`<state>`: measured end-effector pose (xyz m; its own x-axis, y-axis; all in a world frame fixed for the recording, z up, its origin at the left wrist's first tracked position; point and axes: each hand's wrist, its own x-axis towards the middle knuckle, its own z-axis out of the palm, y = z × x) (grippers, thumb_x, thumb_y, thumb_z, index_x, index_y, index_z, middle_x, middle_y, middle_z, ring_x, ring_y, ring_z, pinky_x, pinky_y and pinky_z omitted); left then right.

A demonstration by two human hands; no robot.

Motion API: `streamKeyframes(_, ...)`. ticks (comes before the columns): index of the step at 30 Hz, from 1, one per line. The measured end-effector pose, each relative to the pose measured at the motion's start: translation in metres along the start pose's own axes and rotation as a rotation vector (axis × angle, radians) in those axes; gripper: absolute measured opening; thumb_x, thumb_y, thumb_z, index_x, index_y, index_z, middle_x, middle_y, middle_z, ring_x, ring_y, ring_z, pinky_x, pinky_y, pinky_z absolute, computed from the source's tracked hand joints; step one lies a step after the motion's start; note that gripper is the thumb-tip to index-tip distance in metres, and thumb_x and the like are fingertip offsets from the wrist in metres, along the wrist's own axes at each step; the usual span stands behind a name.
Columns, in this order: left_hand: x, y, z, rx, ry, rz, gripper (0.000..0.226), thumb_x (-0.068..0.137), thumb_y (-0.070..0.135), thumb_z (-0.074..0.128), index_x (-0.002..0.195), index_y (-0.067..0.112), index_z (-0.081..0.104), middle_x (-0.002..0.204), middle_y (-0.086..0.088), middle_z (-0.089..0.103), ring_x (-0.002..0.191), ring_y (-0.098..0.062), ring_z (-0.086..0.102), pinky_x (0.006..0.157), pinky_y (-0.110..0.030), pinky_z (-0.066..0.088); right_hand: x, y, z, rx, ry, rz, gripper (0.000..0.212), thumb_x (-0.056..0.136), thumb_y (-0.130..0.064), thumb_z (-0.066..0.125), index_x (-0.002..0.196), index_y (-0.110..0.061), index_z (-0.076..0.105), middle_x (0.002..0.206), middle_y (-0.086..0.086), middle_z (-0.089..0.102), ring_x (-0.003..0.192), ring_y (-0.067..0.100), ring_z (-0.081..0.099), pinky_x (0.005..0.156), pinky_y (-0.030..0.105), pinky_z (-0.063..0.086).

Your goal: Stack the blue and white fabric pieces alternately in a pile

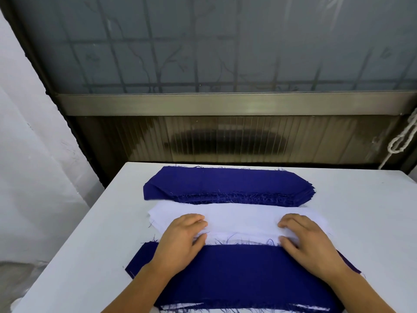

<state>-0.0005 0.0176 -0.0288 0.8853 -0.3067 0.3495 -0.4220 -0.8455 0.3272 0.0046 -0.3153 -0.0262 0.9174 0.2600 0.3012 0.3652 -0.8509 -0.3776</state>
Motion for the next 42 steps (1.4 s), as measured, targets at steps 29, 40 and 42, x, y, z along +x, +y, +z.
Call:
streamKeyframes(29, -0.0066, -0.0016, 0.0077, 0.049, 0.242, -0.075, 0.018, 0.090, 0.026, 0.054, 0.085, 0.022, 0.071, 0.087, 0.016, 0.064, 0.079, -0.002, 0.055, 0.074, -0.015, 0.042, -0.0035, -0.0018, 0.0056, -0.008, 0.167, 0.054, 0.013, 0.088, -0.003, 0.065, 0.085, -0.016, 0.063, 0.080, -0.013, 0.059, 0.071, 0.011, 0.055, 0.066, 0.019, 0.038)
streamKeyframes(40, -0.0051, -0.0013, 0.0062, 0.062, 0.206, -0.168, 0.012, 0.088, 0.017, 0.068, 0.083, 0.026, 0.063, 0.077, 0.018, 0.057, 0.067, -0.005, 0.047, 0.060, -0.017, 0.040, -0.0090, -0.0042, 0.0006, 0.064, 0.093, 0.041, 0.021, 0.080, -0.014, 0.076, 0.092, -0.023, 0.062, 0.088, -0.020, 0.061, 0.073, -0.005, 0.051, 0.067, 0.003, 0.035)
streamKeyframes(42, -0.0056, -0.0018, 0.0054, 0.038, 0.183, -0.184, 0.014, 0.083, 0.014, 0.071, 0.084, 0.025, 0.063, 0.079, 0.018, 0.058, 0.069, -0.005, 0.049, 0.059, -0.018, 0.043, -0.0094, -0.0019, 0.0000, 0.079, 0.119, 0.079, 0.021, 0.081, -0.008, 0.073, 0.093, -0.022, 0.063, 0.090, -0.022, 0.061, 0.076, -0.005, 0.053, 0.068, 0.005, 0.038)
